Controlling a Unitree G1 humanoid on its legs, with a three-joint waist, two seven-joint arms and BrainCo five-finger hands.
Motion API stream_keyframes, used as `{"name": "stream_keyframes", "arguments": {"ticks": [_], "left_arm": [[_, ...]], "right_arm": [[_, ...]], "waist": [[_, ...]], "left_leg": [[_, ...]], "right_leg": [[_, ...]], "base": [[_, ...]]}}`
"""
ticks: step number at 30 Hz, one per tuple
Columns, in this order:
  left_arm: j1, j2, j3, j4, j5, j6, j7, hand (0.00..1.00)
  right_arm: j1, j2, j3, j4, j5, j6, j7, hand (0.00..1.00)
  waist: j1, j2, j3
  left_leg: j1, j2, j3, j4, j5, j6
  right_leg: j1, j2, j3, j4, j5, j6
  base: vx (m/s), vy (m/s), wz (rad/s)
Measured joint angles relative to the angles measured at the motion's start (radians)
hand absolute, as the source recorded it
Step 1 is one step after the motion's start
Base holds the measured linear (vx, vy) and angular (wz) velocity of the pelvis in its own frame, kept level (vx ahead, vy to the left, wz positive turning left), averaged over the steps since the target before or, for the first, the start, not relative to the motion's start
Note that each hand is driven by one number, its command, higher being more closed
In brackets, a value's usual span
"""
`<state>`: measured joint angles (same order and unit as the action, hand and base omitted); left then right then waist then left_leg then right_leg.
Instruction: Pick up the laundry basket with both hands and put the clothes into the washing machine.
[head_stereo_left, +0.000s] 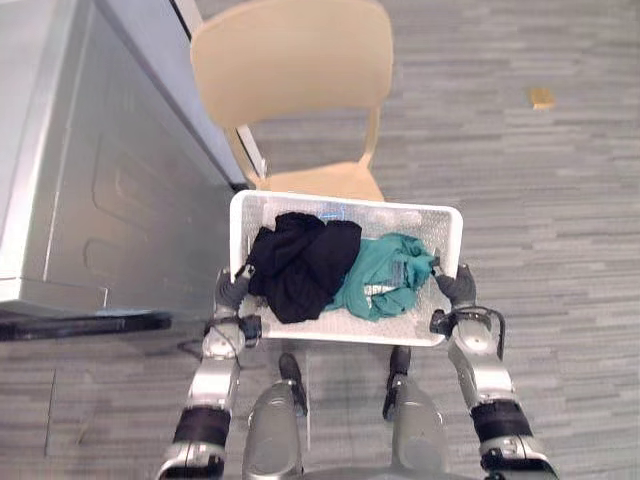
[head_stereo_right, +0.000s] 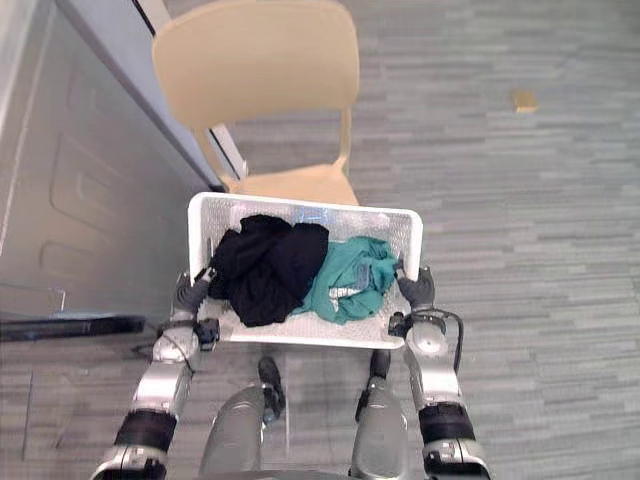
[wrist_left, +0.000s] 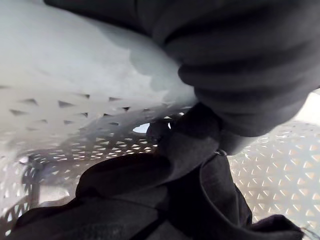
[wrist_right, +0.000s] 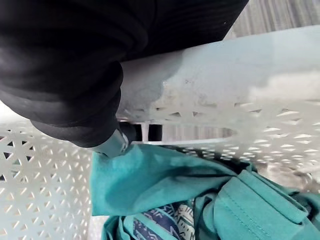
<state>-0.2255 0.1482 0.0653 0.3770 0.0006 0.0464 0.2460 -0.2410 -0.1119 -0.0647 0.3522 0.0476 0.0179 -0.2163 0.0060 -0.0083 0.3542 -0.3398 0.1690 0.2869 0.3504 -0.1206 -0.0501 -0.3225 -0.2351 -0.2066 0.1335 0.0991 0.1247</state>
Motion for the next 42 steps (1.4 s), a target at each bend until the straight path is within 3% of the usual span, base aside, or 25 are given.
{"name": "stream_keyframes", "arguments": {"ticks": [2,13,27,32,33,34,42], "left_arm": [[-0.071,0.015,0.006,0.065,-0.024,0.011,0.014,1.00],[-0.283,0.039,0.006,0.147,-0.125,0.016,0.053,1.00],[-0.382,0.042,0.006,0.100,-0.160,0.010,0.065,1.00],[-0.444,0.042,0.006,0.096,-0.160,0.007,0.089,1.00],[-0.452,0.042,0.006,0.096,-0.160,0.007,0.089,1.00],[-0.459,0.042,0.006,0.096,-0.160,0.007,0.091,0.00],[-0.513,0.052,0.055,0.095,-0.215,-0.010,0.130,0.00]], "right_arm": [[-0.068,-0.024,0.010,0.045,0.000,0.009,-0.002,1.00],[-0.352,-0.140,0.044,0.185,0.024,0.011,-0.023,1.00],[-0.505,-0.236,0.066,0.185,0.064,0.011,-0.038,1.00],[-0.591,-0.263,0.069,0.236,0.075,0.011,-0.042,1.00],[-0.609,-0.271,0.074,0.253,0.082,0.011,-0.042,0.00],[-0.619,-0.276,0.076,0.257,0.089,0.011,-0.042,0.00],[-0.628,-0.302,0.090,0.266,0.101,0.035,-0.041,0.00]], "waist": [[0.006,-0.001,0.048],[0.014,0.000,0.128],[0.060,0.011,0.141],[0.061,0.011,0.141],[0.061,0.011,0.141],[0.061,0.011,0.141],[0.062,0.011,0.141]], "left_leg": [[-0.011,-0.001,-0.012,0.002,0.012,0.002],[-0.135,-0.001,-0.041,0.022,0.033,0.002],[-0.182,0.003,-0.057,0.036,0.033,0.002],[-0.194,0.002,-0.066,0.036,0.036,0.003],[-0.194,0.002,-0.068,0.034,0.037,0.002],[-0.194,0.002,-0.069,0.032,0.038,0.002],[-0.198,0.001,-0.077,0.002,0.060,0.002]], "right_leg": [[-0.007,0.001,-0.003,0.000,0.008,-0.006],[-0.099,0.011,-0.004,-0.035,0.063,-0.018],[-0.136,0.017,0.002,-0.036,0.072,-0.021],[-0.136,0.022,0.000,-0.052,0.083,-0.026],[-0.136,0.022,0.000,-0.052,0.083,-0.026],[-0.136,0.023,0.000,-0.053,0.083,-0.026],[-0.136,0.029,0.006,-0.084,0.117,-0.036]], "base": [[-0.10,-0.006,0.05],[-0.06,-0.002,0.00],[-0.01,0.002,0.00],[0.00,0.001,0.02],[0.00,0.000,0.00],[0.00,0.000,0.00],[0.00,0.000,0.02]]}}
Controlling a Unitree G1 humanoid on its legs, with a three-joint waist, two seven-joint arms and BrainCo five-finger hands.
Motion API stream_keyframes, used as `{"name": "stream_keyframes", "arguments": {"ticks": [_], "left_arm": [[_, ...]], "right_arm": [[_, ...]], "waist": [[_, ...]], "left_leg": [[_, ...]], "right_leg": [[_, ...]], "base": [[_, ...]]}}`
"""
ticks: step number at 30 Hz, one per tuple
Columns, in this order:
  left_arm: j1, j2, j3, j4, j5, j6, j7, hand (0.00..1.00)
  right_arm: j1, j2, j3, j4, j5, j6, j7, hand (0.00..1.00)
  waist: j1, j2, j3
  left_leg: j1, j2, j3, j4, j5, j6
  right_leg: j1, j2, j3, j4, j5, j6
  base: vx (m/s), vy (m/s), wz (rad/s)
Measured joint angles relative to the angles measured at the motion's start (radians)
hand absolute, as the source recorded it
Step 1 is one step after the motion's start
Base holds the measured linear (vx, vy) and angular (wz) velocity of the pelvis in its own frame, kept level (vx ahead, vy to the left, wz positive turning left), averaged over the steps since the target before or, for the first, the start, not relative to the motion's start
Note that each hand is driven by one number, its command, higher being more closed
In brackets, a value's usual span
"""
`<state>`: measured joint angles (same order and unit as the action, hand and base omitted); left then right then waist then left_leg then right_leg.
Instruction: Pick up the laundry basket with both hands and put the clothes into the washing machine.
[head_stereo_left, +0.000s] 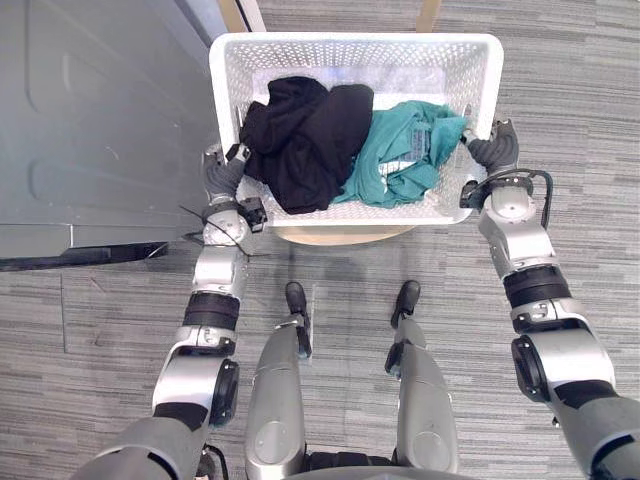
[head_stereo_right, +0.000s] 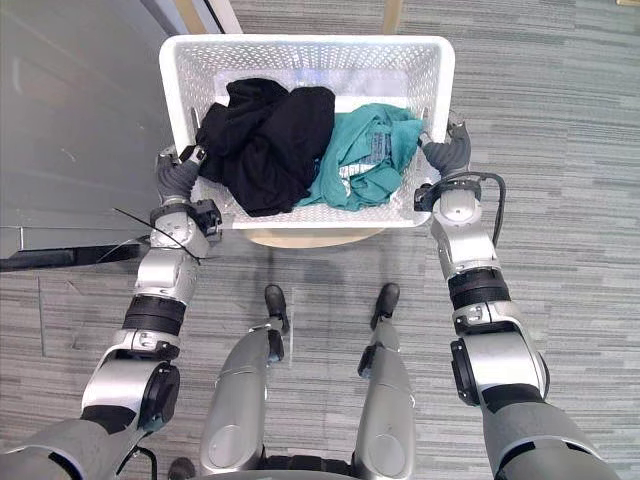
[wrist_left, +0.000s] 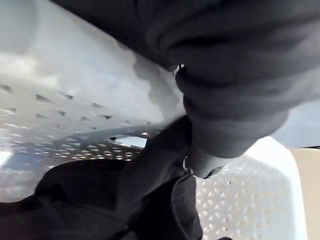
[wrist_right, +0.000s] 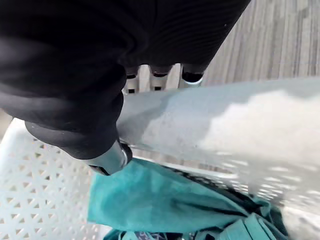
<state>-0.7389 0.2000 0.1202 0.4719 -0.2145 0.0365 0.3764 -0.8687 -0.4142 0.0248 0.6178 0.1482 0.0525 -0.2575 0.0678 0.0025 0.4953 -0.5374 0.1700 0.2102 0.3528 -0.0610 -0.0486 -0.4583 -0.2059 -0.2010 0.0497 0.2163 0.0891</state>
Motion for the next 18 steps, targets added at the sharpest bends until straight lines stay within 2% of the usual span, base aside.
{"name": "stream_keyframes", "arguments": {"ticks": [5,7,12,18], "left_arm": [[0.001,0.003,0.017,-0.002,-0.011,-0.004,0.029,0.00],[0.001,0.023,0.060,-0.013,-0.011,-0.015,0.059,0.00],[0.002,0.083,0.087,-0.033,-0.011,-0.027,0.065,0.00],[0.002,0.089,0.086,-0.039,-0.010,-0.027,0.060,0.00]], "right_arm": [[0.000,-0.008,0.000,0.000,0.000,0.000,-0.001,0.00],[0.000,-0.019,-0.010,0.000,0.000,0.000,-0.009,0.00],[0.001,-0.046,-0.039,0.005,0.000,-0.001,-0.031,0.00],[0.002,-0.048,-0.049,0.005,-0.001,-0.002,-0.031,0.00]], "waist": [[0.001,0.000,0.000],[0.000,0.000,0.000],[0.000,0.001,-0.001],[-0.009,0.001,-0.001]], "left_leg": [[0.003,0.000,-0.001,-0.006,0.008,-0.001],[0.009,0.000,0.002,-0.010,0.012,-0.001],[0.018,0.001,-0.005,-0.042,0.034,-0.015],[0.030,0.006,-0.013,-0.074,0.060,-0.032]], "right_leg": [[0.002,0.001,0.004,-0.004,0.000,0.000],[0.006,0.003,0.011,-0.011,0.012,-0.001],[0.014,0.013,0.013,-0.036,0.020,-0.007],[0.015,0.028,0.018,-0.044,0.020,-0.007]], "base": [[-0.01,-0.003,0.00],[-0.05,-0.014,-0.06],[-0.06,-0.032,0.01],[-0.04,-0.051,-0.01]]}}
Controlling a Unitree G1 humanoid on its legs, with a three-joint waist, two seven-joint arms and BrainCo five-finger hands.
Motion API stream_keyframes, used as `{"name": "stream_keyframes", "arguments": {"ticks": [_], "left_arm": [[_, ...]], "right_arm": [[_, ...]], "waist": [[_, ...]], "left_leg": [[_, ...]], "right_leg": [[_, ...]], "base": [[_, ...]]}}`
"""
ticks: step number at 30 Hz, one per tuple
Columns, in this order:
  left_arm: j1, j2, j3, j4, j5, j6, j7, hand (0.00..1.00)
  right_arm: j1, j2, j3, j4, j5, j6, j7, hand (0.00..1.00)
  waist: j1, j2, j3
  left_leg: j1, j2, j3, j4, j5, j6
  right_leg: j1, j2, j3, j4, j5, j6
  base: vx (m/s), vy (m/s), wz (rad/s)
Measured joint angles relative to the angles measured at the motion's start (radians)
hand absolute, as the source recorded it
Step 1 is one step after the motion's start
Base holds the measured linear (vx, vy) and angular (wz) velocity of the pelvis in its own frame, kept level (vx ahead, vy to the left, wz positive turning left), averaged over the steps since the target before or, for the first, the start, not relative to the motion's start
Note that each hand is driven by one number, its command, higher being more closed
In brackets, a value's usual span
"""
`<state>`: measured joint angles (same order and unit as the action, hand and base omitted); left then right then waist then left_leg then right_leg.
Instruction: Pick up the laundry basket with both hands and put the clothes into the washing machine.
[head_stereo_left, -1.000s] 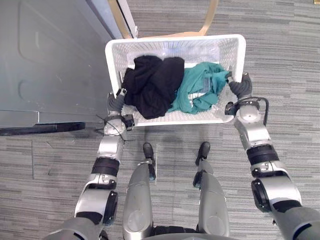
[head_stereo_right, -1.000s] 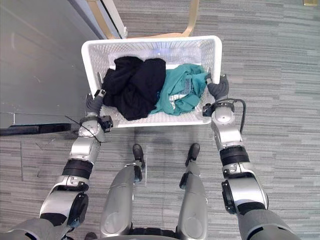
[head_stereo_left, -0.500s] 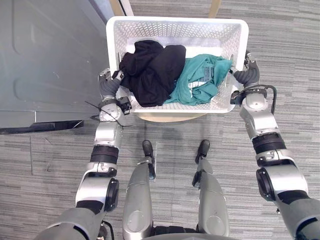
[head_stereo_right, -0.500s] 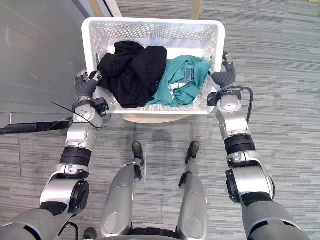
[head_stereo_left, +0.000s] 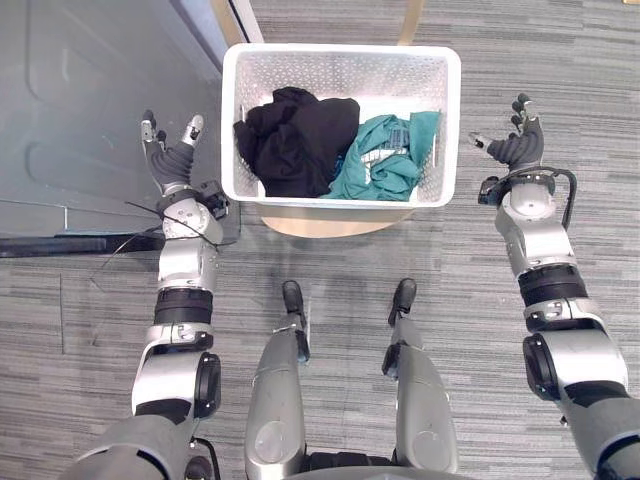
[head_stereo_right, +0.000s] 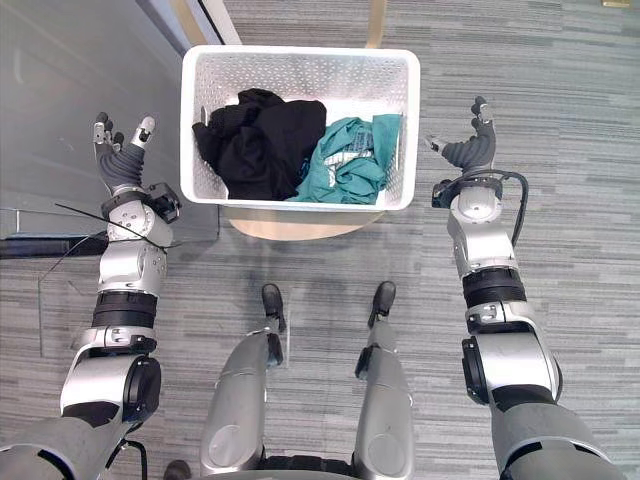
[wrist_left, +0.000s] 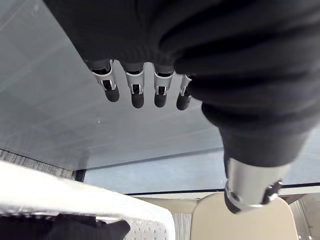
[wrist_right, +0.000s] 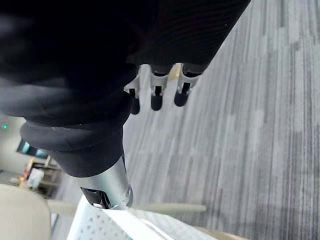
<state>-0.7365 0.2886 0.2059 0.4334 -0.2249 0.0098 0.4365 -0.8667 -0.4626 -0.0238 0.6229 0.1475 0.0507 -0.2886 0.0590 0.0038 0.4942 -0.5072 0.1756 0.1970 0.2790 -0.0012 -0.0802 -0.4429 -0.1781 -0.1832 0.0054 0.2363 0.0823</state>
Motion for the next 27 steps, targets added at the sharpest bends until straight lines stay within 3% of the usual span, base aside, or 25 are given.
{"name": "stream_keyframes", "arguments": {"ticks": [4,7,12,14,16,20,22,27], "left_arm": [[0.020,0.029,-0.005,-0.056,0.000,-0.022,-0.015,0.00],[0.082,0.057,-0.005,-0.162,0.000,-0.045,-0.021,0.00],[0.314,0.057,0.015,-0.392,0.045,-0.079,-0.025,0.00],[0.411,0.029,0.052,-0.431,0.080,-0.080,-0.044,0.00],[0.568,-0.017,0.097,-0.465,0.115,-0.078,-0.081,0.00],[0.819,-0.118,0.175,-0.499,0.155,-0.068,-0.151,0.00],[0.921,-0.175,0.178,-0.444,0.150,-0.062,-0.195,0.00],[1.011,-0.301,0.088,-0.197,0.161,-0.038,-0.244,0.00]], "right_arm": [[0.020,-0.018,-0.019,-0.030,-0.001,-0.004,-0.001,0.00],[0.126,-0.020,-0.046,-0.162,-0.002,-0.011,-0.002,0.00],[0.419,0.042,-0.196,-0.392,-0.032,-0.076,-0.003,0.00],[0.519,0.088,-0.247,-0.423,-0.051,-0.085,0.002,0.00],[0.681,0.152,-0.302,-0.449,-0.093,-0.086,0.019,0.00],[0.880,0.235,-0.375,-0.484,-0.153,-0.085,0.073,0.00],[0.961,0.275,-0.408,-0.470,-0.170,-0.086,0.098,0.00],[1.107,0.420,-0.439,-0.341,-0.180,-0.086,0.101,0.00]], "waist": [[-0.009,0.000,0.000],[-0.014,0.000,0.000],[-0.017,-0.003,-0.007],[-0.020,-0.003,-0.036],[-0.021,-0.005,-0.130],[-0.028,-0.004,-0.224],[-0.046,-0.001,-0.261],[-0.045,-0.011,-0.312]], "left_leg": [[0.002,0.001,-0.001,0.000,0.001,-0.001],[0.028,0.001,-0.002,0.000,0.001,-0.001],[0.122,0.001,-0.002,0.000,-0.020,-0.001],[0.159,-0.002,0.002,-0.013,-0.031,-0.003],[0.197,-0.003,0.015,-0.045,-0.044,-0.007],[0.306,0.000,0.048,-0.092,-0.054,-0.021],[0.352,0.000,0.056,-0.094,-0.061,-0.023],[0.442,0.000,0.069,-0.106,-0.082,-0.028]], "right_leg": [[0.002,0.001,0.000,0.000,0.000,0.000],[0.027,0.002,0.003,-0.001,0.000,0.000],[0.116,0.002,0.013,-0.003,-0.017,0.014],[0.143,-0.001,0.013,0.003,-0.038,0.020],[0.154,0.000,0.022,0.013,-0.077,0.026],[0.219,0.005,0.042,0.015,-0.105,0.027],[0.260,0.006,0.049,0.014,-0.110,0.030],[0.339,0.004,0.050,0.017,-0.132,0.038]], "base": [[0.00,-0.009,-0.01],[0.04,-0.010,-0.02],[0.04,-0.002,-0.01],[0.01,0.002,-0.04],[0.05,-0.003,-0.10],[0.10,0.001,-0.20],[0.09,0.024,-0.11],[0.05,0.031,-0.02]]}}
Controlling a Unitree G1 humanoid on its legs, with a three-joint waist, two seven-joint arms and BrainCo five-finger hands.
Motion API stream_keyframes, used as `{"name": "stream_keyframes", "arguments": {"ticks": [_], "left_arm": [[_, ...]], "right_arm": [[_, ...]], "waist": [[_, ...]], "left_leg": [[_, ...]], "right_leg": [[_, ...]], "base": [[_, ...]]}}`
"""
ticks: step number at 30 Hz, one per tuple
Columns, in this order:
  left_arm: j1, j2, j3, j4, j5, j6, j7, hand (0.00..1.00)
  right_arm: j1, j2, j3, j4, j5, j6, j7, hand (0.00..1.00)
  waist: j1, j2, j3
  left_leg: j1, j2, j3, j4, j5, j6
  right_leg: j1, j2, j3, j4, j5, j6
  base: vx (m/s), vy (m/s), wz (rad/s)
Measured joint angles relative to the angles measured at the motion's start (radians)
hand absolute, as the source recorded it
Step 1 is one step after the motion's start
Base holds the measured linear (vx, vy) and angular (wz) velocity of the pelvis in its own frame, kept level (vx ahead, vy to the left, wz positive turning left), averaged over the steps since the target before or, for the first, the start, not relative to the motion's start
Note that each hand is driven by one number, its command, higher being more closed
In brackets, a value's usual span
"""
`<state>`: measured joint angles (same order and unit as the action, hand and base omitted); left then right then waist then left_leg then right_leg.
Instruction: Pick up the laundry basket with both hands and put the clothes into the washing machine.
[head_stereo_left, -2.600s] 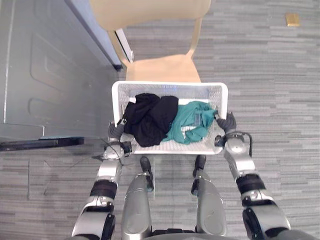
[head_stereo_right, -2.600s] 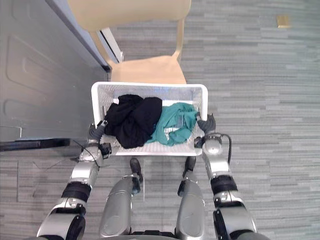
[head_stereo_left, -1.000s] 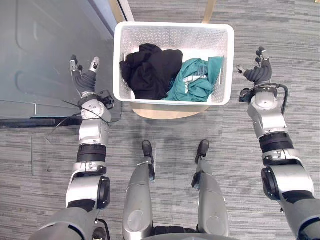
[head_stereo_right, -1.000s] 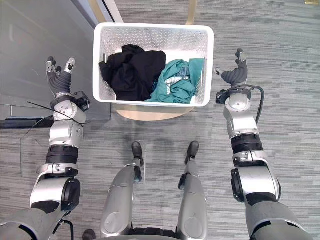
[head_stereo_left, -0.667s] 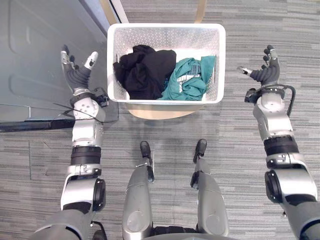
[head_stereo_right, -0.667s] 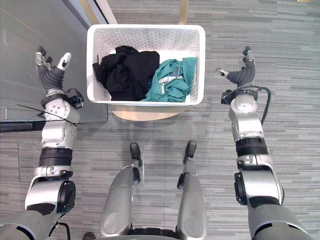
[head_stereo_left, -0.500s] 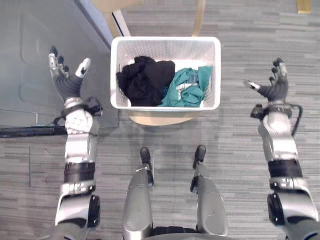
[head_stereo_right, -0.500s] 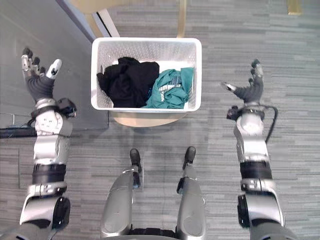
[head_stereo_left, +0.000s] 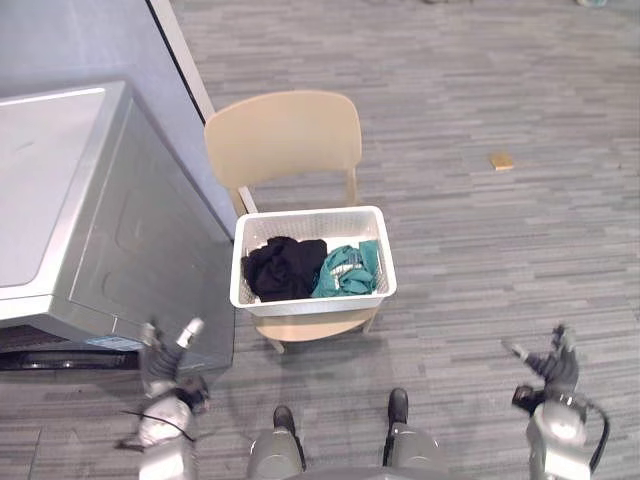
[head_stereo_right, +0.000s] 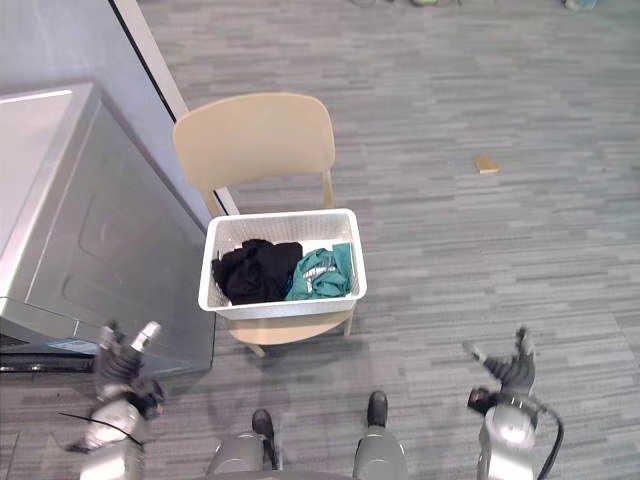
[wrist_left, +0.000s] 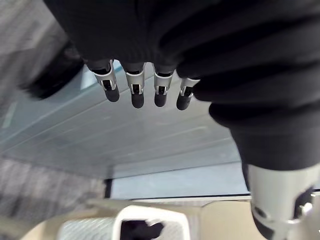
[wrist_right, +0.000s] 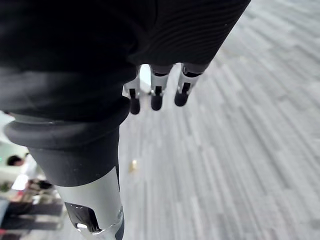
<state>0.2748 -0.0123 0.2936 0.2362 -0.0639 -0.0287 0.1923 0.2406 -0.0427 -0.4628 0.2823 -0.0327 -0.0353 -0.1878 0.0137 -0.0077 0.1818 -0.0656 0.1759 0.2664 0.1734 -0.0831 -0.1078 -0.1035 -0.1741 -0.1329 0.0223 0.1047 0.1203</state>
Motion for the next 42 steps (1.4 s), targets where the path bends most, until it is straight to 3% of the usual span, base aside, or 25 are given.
{"name": "stream_keyframes", "arguments": {"ticks": [2,4,7,10,12,16,17,24,28,33,36,37,38,39,40,41,42], "left_arm": [[0.032,-0.048,-0.036,0.161,0.016,0.010,-0.010,0.00],[0.031,-0.048,-0.038,0.267,0.028,0.025,-0.015,0.00],[-0.051,-0.042,0.114,0.552,0.019,0.032,-0.009,0.00],[-0.078,-0.029,0.258,0.735,0.018,0.054,0.006,0.00],[-0.067,-0.023,0.291,0.786,0.018,0.074,0.005,0.00],[-0.058,-0.017,0.297,0.815,0.019,0.084,0.000,0.00],[-0.100,0.015,0.215,0.818,0.018,0.064,-0.018,0.00],[-0.101,0.016,0.210,0.818,0.020,0.063,-0.018,0.00],[-0.103,0.030,0.151,0.815,0.058,0.056,-0.018,0.00],[-0.113,0.034,0.065,0.809,0.106,0.036,-0.018,0.00],[-0.133,0.061,-0.027,0.805,0.133,0.020,-0.032,0.00],[-0.139,0.056,-0.031,0.798,0.137,0.018,-0.037,0.00],[-0.143,0.066,-0.056,0.780,0.137,0.013,-0.038,0.00],[-0.140,0.076,-0.064,0.769,0.137,0.001,-0.039,0.00],[-0.138,0.087,-0.065,0.761,0.137,0.001,-0.038,0.00],[-0.137,0.100,-0.064,0.753,0.137,0.002,-0.037,0.00],[-0.137,0.103,-0.064,0.750,0.137,0.003,-0.037,0.00]], "right_arm": [[0.069,0.050,0.020,0.064,0.002,0.000,-0.002,0.00],[0.079,0.059,0.034,0.123,0.002,0.005,-0.003,0.00],[0.067,0.064,0.047,0.350,-0.016,0.030,0.007,0.00],[0.026,0.063,0.015,0.532,-0.018,0.053,0.019,0.00],[0.022,0.061,-0.006,0.601,-0.017,0.067,0.024,0.00],[0.001,0.033,-0.008,0.679,-0.018,0.081,0.057,0.00],[-0.084,-0.007,0.086,0.753,-0.039,0.078,0.082,0.00],[-0.084,-0.007,0.085,0.753,-0.039,0.078,0.082,0.00],[-0.088,-0.010,0.085,0.753,-0.027,0.077,0.080,0.00],[-0.181,-0.059,0.118,0.721,-0.008,0.072,0.065,0.00],[-0.272,-0.085,0.179,0.671,-0.014,0.044,0.056,0.00],[-0.284,-0.084,0.195,0.667,-0.014,0.042,0.056,0.00],[-0.283,-0.082,0.222,0.651,-0.014,0.040,0.056,0.00],[-0.260,-0.076,0.241,0.648,-0.015,0.039,0.056,0.00],[-0.244,-0.067,0.247,0.645,-0.015,0.038,0.056,0.00],[-0.231,-0.057,0.248,0.645,-0.015,0.038,0.055,0.00],[-0.213,-0.051,0.248,0.643,-0.008,0.033,0.053,0.00]], "waist": [[0.000,-0.002,-0.020],[-0.001,-0.004,-0.034],[0.002,-0.012,-0.076],[-0.001,-0.007,-0.102],[0.001,0.002,-0.113],[0.001,0.009,-0.118],[0.000,0.009,-0.090],[0.000,0.009,-0.090],[0.000,0.010,-0.090],[0.008,0.031,-0.078],[0.014,0.053,-0.078],[0.019,0.055,-0.066],[0.013,0.048,-0.050],[0.007,0.030,-0.048],[0.006,-0.002,-0.052],[0.007,-0.015,-0.050],[0.003,-0.032,-0.048]], "left_leg": [[0.028,0.006,0.011,0.002,-0.023,-0.001],[0.044,0.009,0.017,0.001,-0.030,-0.003],[0.076,0.010,0.026,-0.020,-0.033,-0.006],[0.123,-0.005,0.038,-0.074,-0.025,-0.015],[0.146,-0.012,0.040,-0.099,-0.024,-0.017],[0.154,-0.019,0.034,-0.126,-0.009,-0.021],[0.186,-0.023,0.008,-0.145,-0.006,-0.020],[0.184,-0.023,0.006,-0.144,-0.006,-0.020],[0.176,-0.023,-0.013,-0.128,-0.007,-0.019],[0.072,-0.019,0.001,0.061,-0.099,0.003],[-0.014,-0.012,0.071,0.143,-0.138,0.049],[-0.015,-0.006,0.084,0.151,-0.136,0.050],[-0.020,-0.005,0.059,0.165,-0.131,0.053],[-0.036,-0.020,0.018,0.187,-0.126,0.058],[-0.051,-0.038,-0.011,0.210,-0.126,0.058],[-0.073,-0.056,-0.040,0.234,-0.125,0.057],[-0.097,-0.075,-0.104,0.264,-0.118,0.050]], "right_leg": [[0.024,-0.001,0.000,0.027,-0.030,0.001],[0.036,-0.001,0.000,0.034,-0.041,0.003],[0.050,0.000,0.001,0.042,-0.052,0.002],[0.071,0.000,0.017,0.021,-0.051,0.001],[0.087,-0.001,0.021,0.000,-0.048,0.006],[0.091,-0.001,0.023,-0.018,-0.042,0.014],[0.133,0.003,-0.001,-0.041,-0.046,0.018],[0.133,0.001,-0.004,-0.042,-0.046,0.018],[0.136,-0.004,-0.026,-0.041,-0.046,0.019],[0.046,-0.031,0.018,0.040,-0.053,0.036],[-0.045,-0.035,0.109,0.079,-0.020,0.066],[-0.058,-0.027,0.109,0.162,-0.078,0.066],[-0.105,-0.002,0.114,0.436,-0.237,0.070],[-0.101,0.028,0.143,0.575,-0.344,0.109],[-0.090,0.041,0.178,0.623,-0.401,0.126],[-0.087,0.044,0.223,0.650,-0.445,0.141],[-0.061,0.057,0.265,0.635,-0.484,0.123]], "base": [[0.00,0.010,-0.02],[0.00,0.000,0.00],[0.04,0.004,-0.01],[0.03,0.022,-0.15],[0.09,0.031,-0.10],[0.09,0.014,-0.03],[0.03,0.001,0.00],[0.00,0.000,0.00],[0.00,-0.001,0.12],[-0.09,0.053,-0.20],[-0.19,0.093,-0.55],[-0.17,0.024,-0.02],[-0.11,-0.060,0.58],[-0.11,-0.094,0.90],[-0.05,-0.121,1.03],[-0.06,-0.183,1.19],[-0.05,-0.167,1.17]]}}
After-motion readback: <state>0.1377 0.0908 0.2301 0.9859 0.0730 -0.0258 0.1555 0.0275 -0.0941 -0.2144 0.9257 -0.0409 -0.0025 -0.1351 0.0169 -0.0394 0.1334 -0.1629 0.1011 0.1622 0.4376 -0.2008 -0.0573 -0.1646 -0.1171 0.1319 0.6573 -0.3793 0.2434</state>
